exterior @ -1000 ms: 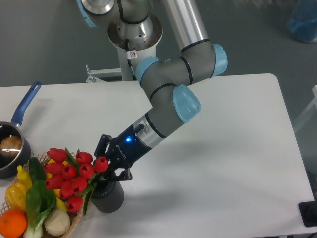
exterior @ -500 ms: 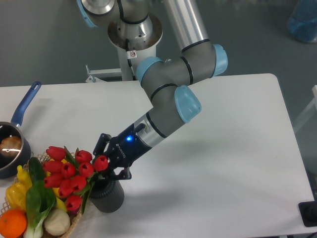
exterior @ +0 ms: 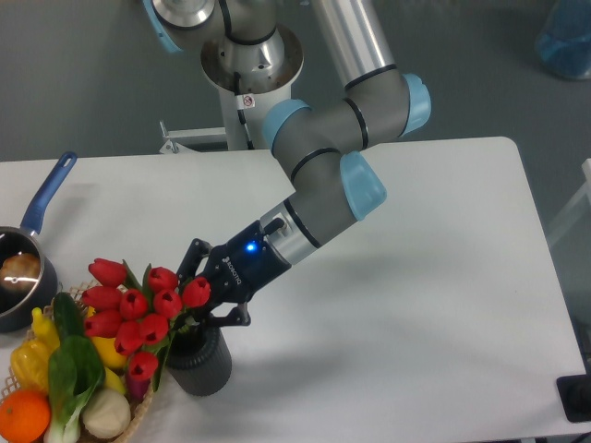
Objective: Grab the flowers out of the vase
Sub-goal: 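Lift the gripped tulips upward, drawing the stems out of the vase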
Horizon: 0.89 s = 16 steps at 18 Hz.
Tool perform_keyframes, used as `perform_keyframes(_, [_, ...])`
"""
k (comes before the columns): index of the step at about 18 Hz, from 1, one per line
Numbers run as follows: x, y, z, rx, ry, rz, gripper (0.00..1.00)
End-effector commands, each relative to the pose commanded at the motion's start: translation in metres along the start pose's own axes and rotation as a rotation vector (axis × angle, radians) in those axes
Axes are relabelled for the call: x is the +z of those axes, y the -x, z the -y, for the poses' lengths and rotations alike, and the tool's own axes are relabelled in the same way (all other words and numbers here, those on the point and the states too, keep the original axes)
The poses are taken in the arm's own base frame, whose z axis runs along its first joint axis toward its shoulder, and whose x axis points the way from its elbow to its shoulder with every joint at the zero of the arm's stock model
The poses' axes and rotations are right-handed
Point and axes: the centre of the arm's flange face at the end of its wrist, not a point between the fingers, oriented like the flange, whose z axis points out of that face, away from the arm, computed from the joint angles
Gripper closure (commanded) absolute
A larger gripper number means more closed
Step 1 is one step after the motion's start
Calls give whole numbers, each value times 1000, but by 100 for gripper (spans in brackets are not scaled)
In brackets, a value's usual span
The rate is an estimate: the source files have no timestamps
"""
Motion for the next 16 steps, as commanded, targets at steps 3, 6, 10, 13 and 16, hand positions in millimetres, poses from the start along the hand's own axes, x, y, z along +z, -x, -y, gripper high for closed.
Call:
perform_keyframes(3, [-2, -1, 4, 7, -20, 0, 71])
perform_keyframes(6, [-5, -1, 7, 8, -34, 4, 71])
perform_keyframes(10, [-8, -2, 13, 15, -47, 5, 71])
perform_keyframes(13, [-14, -1, 13, 15, -55, 13, 71])
perform_keyframes(16, [-18, -2, 17, 20, -63, 19, 71])
